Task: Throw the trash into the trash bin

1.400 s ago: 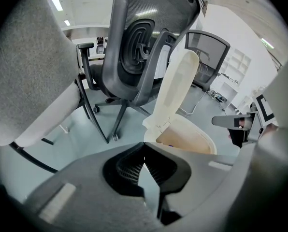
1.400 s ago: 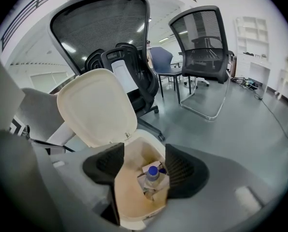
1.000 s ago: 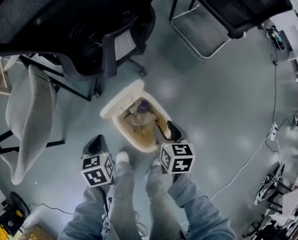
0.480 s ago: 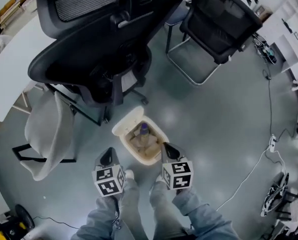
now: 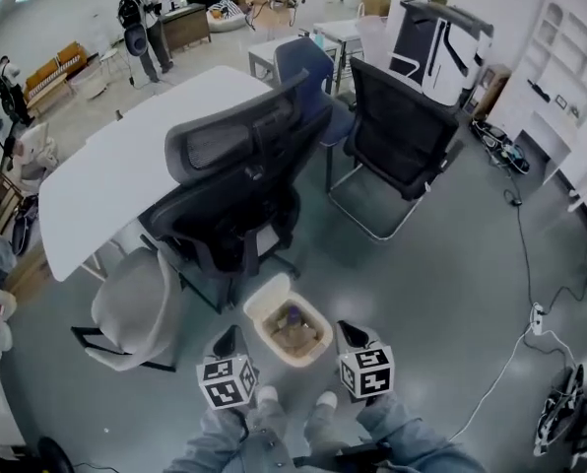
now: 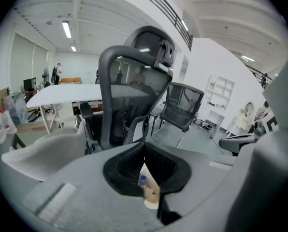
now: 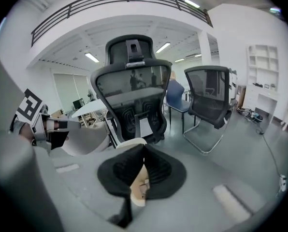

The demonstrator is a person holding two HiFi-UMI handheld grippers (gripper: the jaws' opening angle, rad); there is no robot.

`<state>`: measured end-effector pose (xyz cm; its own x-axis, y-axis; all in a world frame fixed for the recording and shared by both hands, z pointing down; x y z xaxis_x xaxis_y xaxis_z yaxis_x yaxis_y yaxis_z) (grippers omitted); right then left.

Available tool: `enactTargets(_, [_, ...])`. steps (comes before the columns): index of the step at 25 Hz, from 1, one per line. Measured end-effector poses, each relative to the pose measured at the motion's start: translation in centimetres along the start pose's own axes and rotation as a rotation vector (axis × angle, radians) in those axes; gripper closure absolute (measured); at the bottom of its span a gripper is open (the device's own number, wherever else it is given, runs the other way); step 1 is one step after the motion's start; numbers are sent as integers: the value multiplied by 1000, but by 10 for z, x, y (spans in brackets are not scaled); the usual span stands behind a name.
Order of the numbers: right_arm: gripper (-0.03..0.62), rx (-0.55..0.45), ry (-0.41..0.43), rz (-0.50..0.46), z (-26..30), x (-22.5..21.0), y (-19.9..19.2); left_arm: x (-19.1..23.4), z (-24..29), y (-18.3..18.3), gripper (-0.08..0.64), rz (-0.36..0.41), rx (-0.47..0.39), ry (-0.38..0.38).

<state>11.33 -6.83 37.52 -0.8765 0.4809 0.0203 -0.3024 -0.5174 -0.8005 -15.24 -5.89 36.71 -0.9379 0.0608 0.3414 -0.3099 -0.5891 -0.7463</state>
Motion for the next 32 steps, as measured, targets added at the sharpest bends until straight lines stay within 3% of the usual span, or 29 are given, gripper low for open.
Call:
enactTargets(6, [589,-118,-128,4,-64,-32,41,-14,-45,55,549,74,-152,-52])
enactTargets(13, [589,-163,-262,121,-93,-69,47,-9,-57,70,549,10,-196,-35])
enactTargets(24, [589,-193,-225,132,-95,-63,47,-9,-60,68,550,30,-205,-14])
enactTargets(32, [589,-177,-256,95,-101,-61,49,-11,-61,63,549,21,-201,-13])
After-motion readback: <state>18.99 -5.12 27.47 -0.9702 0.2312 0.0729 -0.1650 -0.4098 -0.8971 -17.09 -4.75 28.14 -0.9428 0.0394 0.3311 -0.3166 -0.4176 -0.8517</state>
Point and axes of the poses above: the fingertips, and each gripper's own axes: z forward along the fingers, x to its left, y out of its top, the point moved 6 cm from there along -z, backward along the fingers, and after that the axes turned 12 degrees about -z, right-handed, at the moved point
